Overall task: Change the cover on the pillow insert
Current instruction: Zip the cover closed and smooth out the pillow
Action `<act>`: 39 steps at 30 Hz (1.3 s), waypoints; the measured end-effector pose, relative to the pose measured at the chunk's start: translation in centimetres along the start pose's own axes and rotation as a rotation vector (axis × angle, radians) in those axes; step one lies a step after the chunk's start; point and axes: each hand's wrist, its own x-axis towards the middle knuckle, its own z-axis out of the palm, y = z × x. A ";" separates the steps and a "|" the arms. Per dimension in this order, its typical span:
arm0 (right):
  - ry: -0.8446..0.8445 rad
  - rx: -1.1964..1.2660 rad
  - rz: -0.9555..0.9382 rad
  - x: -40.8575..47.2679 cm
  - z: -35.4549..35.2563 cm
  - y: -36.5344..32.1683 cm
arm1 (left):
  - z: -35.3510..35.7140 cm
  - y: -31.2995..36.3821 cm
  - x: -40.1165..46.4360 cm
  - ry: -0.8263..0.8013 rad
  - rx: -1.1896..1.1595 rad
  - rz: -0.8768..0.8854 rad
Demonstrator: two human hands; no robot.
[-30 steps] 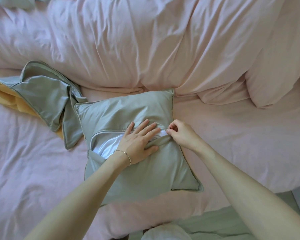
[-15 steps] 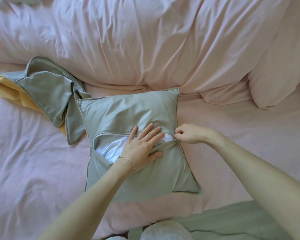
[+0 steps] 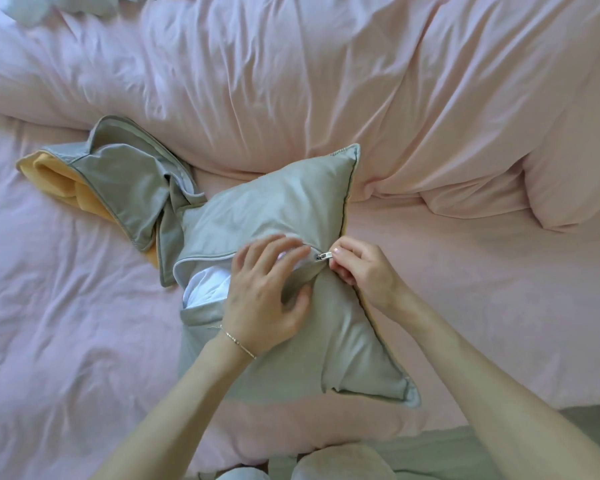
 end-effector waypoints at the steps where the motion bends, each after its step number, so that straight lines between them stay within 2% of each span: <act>1: -0.006 -0.039 -0.037 0.1 0.3 -0.8 | -0.5 0.1 -0.1 0.031 0.001 0.022; 6: 0.034 -0.088 -0.090 0.7 1.3 -2.9 | -1.8 -0.9 -1.2 0.077 -0.003 0.027; 7: 0.036 -0.089 -0.090 0.6 1.6 -3.0 | -1.8 -1.2 -1.6 0.039 0.018 0.000; 11: 0.041 -0.115 -0.093 0.0 2.5 -2.7 | -2.2 -1.9 -1.6 -0.287 0.156 -0.225; 13: 0.060 -0.147 -0.097 -0.1 2.8 -2.8 | -2.4 -2.4 -1.1 -0.314 0.131 -0.269; 15: 0.066 -0.218 -0.098 -0.2 3.0 -3.1 | -3.4 -2.1 -1.0 -0.181 0.021 -0.269; 18: 0.005 -0.308 -0.090 0.0 3.3 -4.4 | -4.4 -1.2 -1.4 0.252 -0.060 -0.185; 19: -0.042 -0.307 -0.076 0.2 3.4 -4.9 | -4.4 -1.0 -1.4 0.307 -0.065 -0.148; 23: -0.221 -0.161 0.020 1.2 3.8 -6.8 | -3.5 -1.0 -1.2 0.216 -0.171 -0.111; 27: -0.208 -0.167 0.032 1.2 3.7 -6.4 | -2.4 -1.4 -0.7 0.189 -0.151 -0.177; 29: -0.094 -0.163 -0.013 0.7 3.7 -5.6 | -2.0 -1.2 -0.4 0.186 -0.169 -0.184; 32: 0.364 -0.178 0.027 -0.4 3.6 -3.9 | -2.1 -1.1 -0.7 0.237 -0.186 -0.204; 33: 0.422 -0.221 0.112 -0.6 3.8 -3.6 | -2.3 -1.2 -0.8 0.259 -0.180 -0.211; 35: 0.283 -0.345 0.220 -1.0 4.8 -2.8 | -2.7 -1.3 -1.0 0.286 -0.167 -0.237; 37: 0.173 -0.383 0.159 -1.1 5.8 -2.8 | -3.2 -1.1 -0.9 0.306 -0.158 -0.282; 39: 0.167 -0.416 0.050 -0.8 6.4 -3.5 | -3.7 -1.0 -0.8 0.346 -0.145 -0.327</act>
